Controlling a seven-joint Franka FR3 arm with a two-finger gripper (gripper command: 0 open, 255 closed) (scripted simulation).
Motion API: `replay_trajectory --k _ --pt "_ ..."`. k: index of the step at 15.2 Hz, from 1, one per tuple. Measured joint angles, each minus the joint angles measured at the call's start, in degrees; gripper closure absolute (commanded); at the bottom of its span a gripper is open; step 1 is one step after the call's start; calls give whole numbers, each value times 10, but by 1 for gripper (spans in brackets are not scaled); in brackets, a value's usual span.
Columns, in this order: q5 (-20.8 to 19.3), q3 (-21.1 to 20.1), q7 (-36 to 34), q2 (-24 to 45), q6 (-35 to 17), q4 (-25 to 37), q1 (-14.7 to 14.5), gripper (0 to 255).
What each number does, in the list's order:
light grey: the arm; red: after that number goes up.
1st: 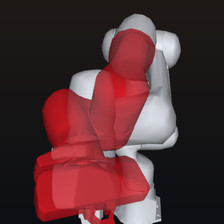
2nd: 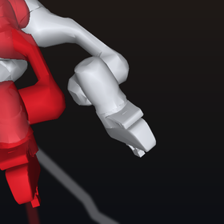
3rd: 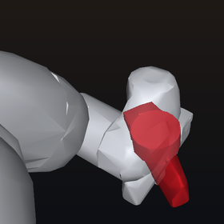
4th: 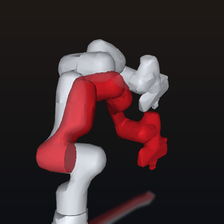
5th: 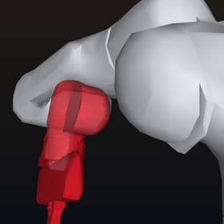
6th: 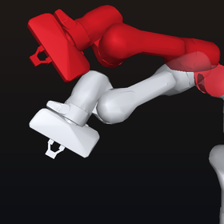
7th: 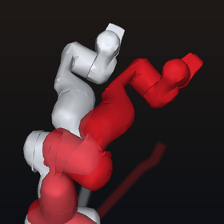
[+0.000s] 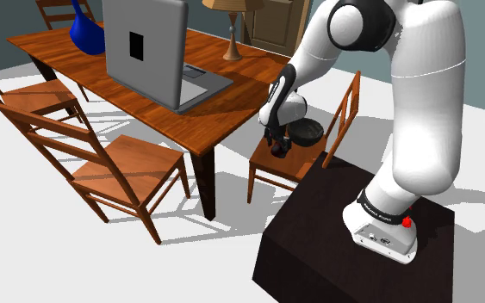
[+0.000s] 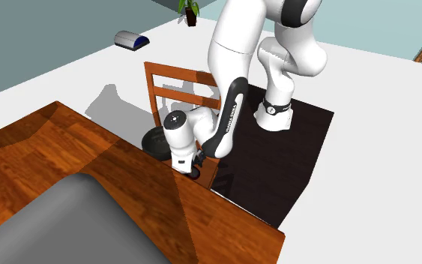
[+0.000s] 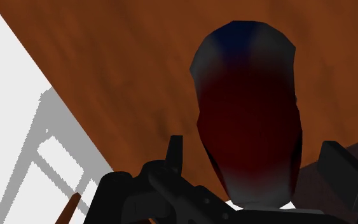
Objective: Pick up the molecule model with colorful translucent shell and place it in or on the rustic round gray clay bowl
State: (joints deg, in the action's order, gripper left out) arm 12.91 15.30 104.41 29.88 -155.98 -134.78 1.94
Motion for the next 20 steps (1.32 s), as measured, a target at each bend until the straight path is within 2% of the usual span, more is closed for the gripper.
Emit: replay_trajectory --k 4,5,15,20 --pt "1 -1 1 2 -1 1 1 0" --pt "1 -1 1 2 -1 1 1 255" --pt "1 -2 1 2 1 0 1 255" --pt "-14 15 -9 -33 22 -11 -12 255"
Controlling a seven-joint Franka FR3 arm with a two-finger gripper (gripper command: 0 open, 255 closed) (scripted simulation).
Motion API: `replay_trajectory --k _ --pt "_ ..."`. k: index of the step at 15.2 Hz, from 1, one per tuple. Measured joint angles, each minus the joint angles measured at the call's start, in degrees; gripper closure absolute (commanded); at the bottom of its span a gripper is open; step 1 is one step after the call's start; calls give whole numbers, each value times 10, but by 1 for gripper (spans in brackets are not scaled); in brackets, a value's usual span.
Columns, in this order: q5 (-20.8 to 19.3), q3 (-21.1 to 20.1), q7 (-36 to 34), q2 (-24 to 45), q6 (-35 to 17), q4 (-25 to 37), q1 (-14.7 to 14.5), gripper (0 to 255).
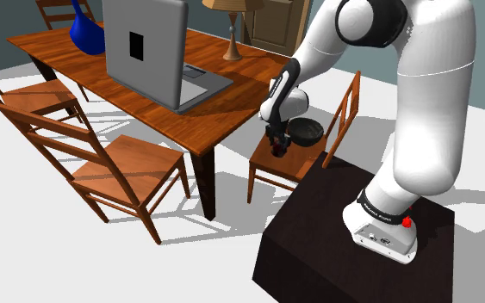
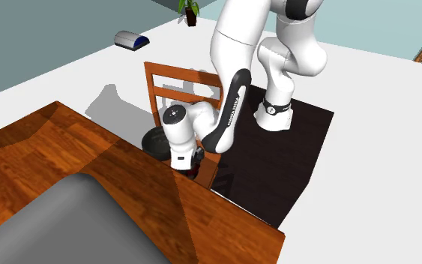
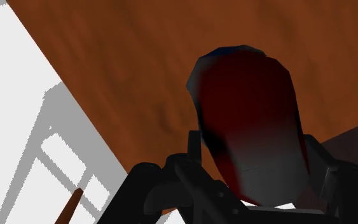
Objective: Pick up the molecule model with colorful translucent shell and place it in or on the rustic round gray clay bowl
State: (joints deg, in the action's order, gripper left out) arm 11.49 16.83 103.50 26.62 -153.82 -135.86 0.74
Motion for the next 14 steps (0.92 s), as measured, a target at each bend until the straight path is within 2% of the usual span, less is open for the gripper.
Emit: replay_trajectory --k 14 --pt "-65 49 -42 -114 92 -17 -35 255"
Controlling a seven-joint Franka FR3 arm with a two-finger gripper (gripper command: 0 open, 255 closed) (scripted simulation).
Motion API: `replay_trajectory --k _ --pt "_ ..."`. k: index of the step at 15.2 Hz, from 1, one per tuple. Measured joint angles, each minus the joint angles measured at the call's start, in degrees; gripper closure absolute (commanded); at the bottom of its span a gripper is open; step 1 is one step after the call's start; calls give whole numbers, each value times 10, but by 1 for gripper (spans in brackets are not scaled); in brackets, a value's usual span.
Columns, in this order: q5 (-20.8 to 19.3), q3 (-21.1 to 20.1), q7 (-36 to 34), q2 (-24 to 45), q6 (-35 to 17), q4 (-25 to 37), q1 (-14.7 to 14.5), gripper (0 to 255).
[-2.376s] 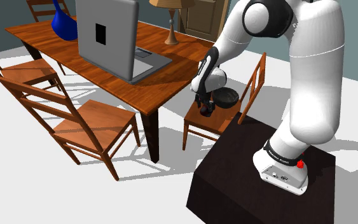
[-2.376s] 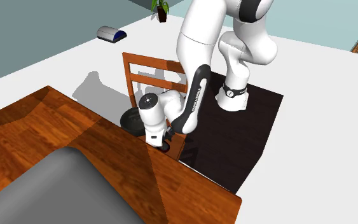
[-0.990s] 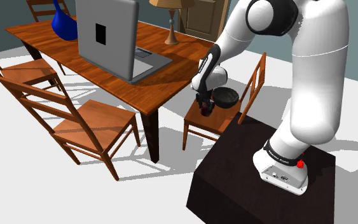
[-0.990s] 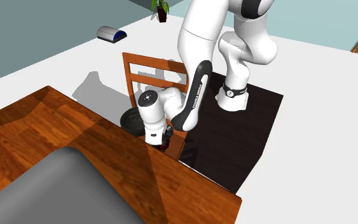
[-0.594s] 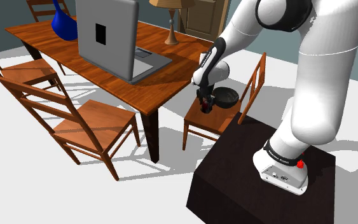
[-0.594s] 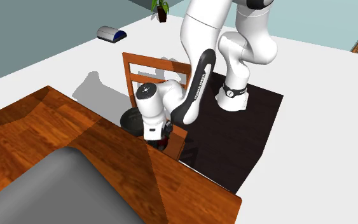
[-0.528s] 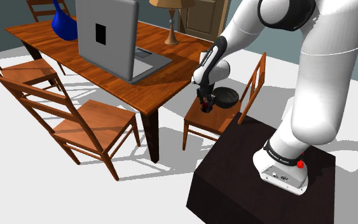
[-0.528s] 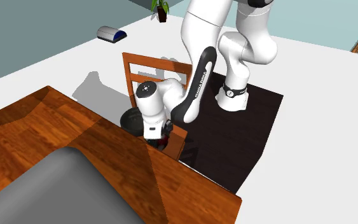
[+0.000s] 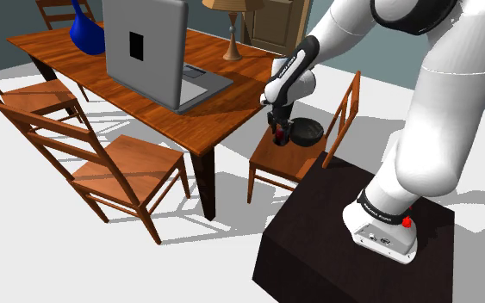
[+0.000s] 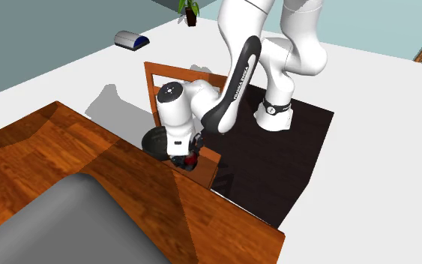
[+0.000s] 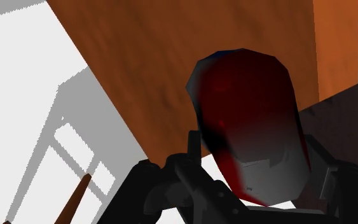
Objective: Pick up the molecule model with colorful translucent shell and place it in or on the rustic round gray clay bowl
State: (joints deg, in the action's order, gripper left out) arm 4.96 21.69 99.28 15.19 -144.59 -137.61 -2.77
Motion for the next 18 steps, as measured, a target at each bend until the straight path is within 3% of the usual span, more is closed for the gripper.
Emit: replay_trajectory --k 14,18 --pt "-62 22 -40 -105 102 6 -14 255" --pt "-62 42 5 -95 109 23 11 255"
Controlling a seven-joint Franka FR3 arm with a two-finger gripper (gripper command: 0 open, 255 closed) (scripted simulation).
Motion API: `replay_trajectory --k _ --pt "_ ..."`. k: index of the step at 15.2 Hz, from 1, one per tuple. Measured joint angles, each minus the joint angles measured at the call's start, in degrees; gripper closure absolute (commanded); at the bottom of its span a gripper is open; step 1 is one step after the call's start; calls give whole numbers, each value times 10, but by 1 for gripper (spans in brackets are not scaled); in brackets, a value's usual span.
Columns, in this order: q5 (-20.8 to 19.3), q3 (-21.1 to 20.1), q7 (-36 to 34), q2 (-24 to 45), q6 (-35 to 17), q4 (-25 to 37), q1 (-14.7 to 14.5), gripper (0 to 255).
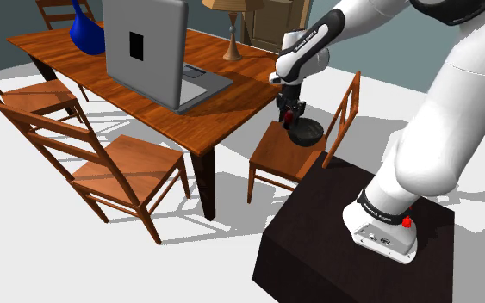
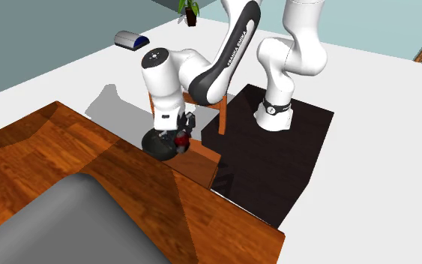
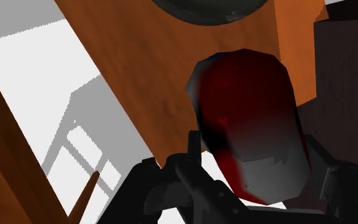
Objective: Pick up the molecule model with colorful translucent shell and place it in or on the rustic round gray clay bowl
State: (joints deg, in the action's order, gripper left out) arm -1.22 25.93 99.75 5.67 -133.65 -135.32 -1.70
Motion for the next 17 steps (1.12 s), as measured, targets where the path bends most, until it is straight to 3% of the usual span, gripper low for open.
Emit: replay_trajectory --k 11,17 --pt "31 55 171 68 28 95 97 255" --pt "57 47 193 106 -3 96 110 255"
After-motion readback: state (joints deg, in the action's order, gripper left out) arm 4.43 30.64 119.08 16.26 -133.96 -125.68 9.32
